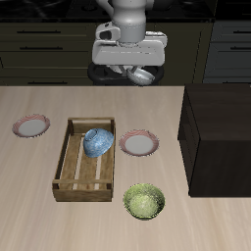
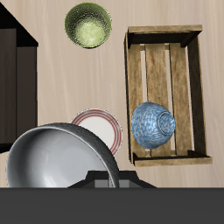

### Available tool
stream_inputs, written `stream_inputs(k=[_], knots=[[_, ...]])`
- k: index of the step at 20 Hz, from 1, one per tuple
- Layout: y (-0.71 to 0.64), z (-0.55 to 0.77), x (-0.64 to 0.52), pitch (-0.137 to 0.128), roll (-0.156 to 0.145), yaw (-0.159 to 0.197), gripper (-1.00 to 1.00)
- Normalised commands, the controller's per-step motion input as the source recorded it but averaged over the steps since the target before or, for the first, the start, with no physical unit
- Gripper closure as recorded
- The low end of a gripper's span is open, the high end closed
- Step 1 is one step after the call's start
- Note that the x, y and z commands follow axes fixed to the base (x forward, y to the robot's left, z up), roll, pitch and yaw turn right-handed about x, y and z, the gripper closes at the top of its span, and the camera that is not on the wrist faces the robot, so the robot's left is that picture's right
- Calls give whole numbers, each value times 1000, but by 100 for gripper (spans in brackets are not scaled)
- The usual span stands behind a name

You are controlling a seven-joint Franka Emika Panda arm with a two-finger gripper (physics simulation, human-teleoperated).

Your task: Place the white bowl onto the plate that is in the table center

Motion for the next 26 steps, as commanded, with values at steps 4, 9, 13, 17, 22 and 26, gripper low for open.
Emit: stream_inputs(k=[4,9,13,17,22,26], knots=[[-55,-120,-97,-8,-1,16,100],[-40,-213,-6,7,5,5,100],[-41,-176,82,2,-22,-6,100],[36,-276,68,28,1,-1,100],[86,-473,79,28,9,9,100],[94,-324,-5,35,28,-1,100]])
